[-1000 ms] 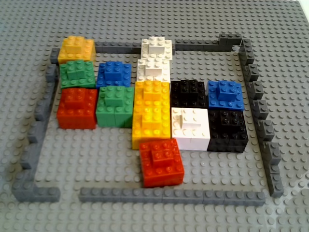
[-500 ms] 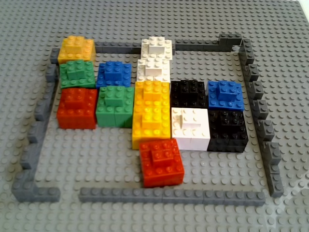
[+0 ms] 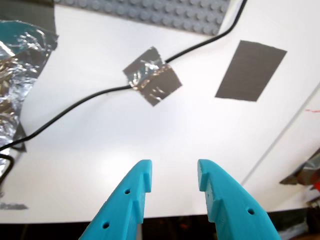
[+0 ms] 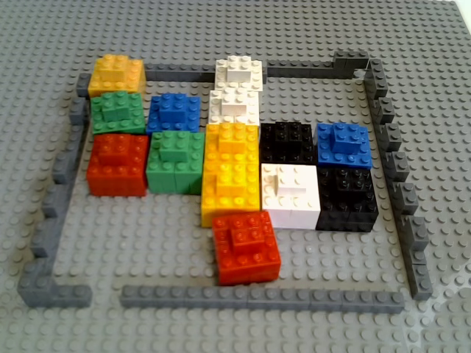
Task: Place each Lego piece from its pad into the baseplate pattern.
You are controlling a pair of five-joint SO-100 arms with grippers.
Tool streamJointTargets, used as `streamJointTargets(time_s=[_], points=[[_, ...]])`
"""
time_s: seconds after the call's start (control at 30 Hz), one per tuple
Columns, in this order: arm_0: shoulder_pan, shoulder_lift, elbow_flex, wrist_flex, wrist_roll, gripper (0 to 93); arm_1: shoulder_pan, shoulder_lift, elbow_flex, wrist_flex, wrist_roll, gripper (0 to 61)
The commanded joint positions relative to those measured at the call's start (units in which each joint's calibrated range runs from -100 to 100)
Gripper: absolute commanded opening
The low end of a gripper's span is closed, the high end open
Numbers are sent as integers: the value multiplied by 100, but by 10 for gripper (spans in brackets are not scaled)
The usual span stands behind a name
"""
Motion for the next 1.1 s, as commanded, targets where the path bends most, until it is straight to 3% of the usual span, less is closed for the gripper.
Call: streamJointTargets(time_s=[0.0, 0.27, 1.07], points=[[33, 298, -574, -19, -1, 105, 0, -183, -211, 153, 44, 2], [40, 1165, -1532, -11, -11, 105, 7, -294, -30, 128, 78, 2], [410, 1131, -1532, 54, 13, 107, 51, -595, 205, -108, 10, 2]])
